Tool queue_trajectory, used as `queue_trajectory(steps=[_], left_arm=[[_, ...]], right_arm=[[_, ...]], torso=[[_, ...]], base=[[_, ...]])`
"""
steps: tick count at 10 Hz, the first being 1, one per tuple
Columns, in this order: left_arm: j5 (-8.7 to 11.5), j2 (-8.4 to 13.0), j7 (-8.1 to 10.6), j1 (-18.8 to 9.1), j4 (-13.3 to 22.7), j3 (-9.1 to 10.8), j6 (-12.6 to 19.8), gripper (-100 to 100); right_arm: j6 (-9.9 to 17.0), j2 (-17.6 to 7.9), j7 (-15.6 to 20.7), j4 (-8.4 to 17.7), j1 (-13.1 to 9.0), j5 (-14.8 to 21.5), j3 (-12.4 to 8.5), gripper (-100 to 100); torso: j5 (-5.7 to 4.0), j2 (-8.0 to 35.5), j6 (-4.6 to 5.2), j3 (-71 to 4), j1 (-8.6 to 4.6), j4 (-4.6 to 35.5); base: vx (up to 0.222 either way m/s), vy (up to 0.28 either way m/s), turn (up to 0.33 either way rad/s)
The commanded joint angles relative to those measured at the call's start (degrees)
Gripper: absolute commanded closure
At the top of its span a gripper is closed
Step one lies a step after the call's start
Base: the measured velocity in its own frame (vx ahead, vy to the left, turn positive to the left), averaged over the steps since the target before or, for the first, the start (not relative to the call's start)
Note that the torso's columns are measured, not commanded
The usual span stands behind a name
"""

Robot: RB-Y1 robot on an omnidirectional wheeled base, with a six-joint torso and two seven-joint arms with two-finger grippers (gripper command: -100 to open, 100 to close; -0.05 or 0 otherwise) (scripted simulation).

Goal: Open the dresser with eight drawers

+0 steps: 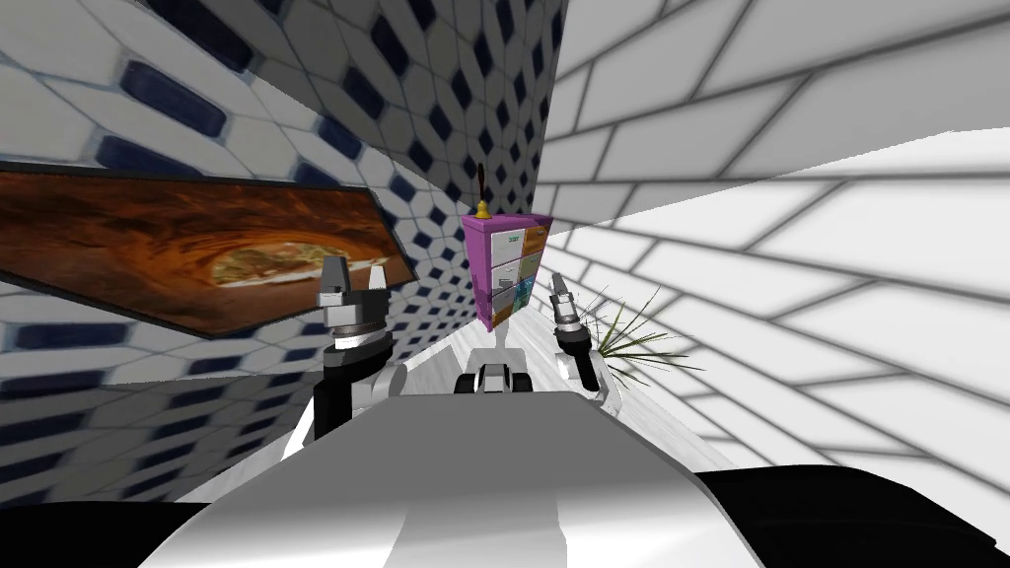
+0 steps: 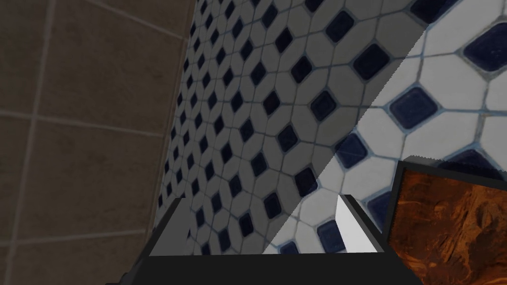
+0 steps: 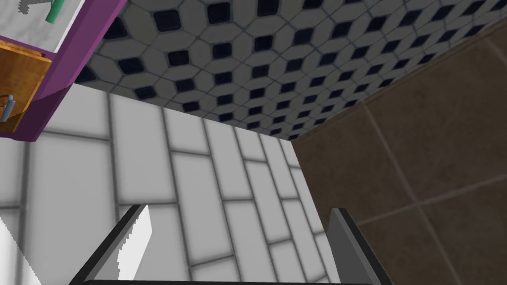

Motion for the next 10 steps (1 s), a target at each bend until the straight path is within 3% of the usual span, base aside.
queue_trajectory(steps=[1,4,5,6,7,8,10], left_arm=[[0.0,0.0,0.0,0.0,0.0,0.0,0.0,0],[0.0,0.0,0.0,0.0,0.0,0.0,0.0,0],[0.0,0.0,0.0,0.0,0.0,0.0,0.0,0],[0.0,0.0,0.0,0.0,0.0,0.0,0.0,0],[0.0,0.0,0.0,0.0,0.0,0.0,0.0,0],[0.0,0.0,0.0,0.0,0.0,0.0,0.0,0],[0.0,0.0,0.0,0.0,0.0,0.0,0.0,0]], right_arm=[[1.0,-0.7,1.8,1.1,-2.1,4.0,0.8,-100],[2.5,-1.7,5.0,3.1,-5.8,9.3,2.3,-100],[2.5,-1.7,5.0,3.1,-5.8,10.8,2.3,-100],[3.3,-2.1,6.8,4.2,-7.7,12.5,3.0,-100],[3.3,-2.1,6.8,4.2,-7.7,14.3,3.0,-100],[4.1,-2.5,8.6,5.3,-9.7,16.0,3.8,-100],[4.1,-2.5,8.6,5.3,-9.7,18.4,3.8,-100]], torso=[[0.01,-0.1,0.0,0.0,0.03,0.0],[0.01,-0.1,0.0,0.0,0.02,0.0],[0.03,0.0,0.0,0.0,0.11,0.0],[0.02,0.0,0.0,0.0,0.05,0.0],[0.01,-0.2,0.0,-0.1,0.04,0.0],[0.0,-0.1,0.0,-0.1,-0.02,0.0],[0.02,0.0,0.0,0.0,0.06,0.0]], base=[[0.088,0.04,-0.023],[0.095,0.042,-0.045],[0.088,0.046,-0.033],[0.131,0.047,-0.055],[0.127,0.033,-0.035],[0.125,0.051,-0.061],[0.07,0.039,-0.013]])
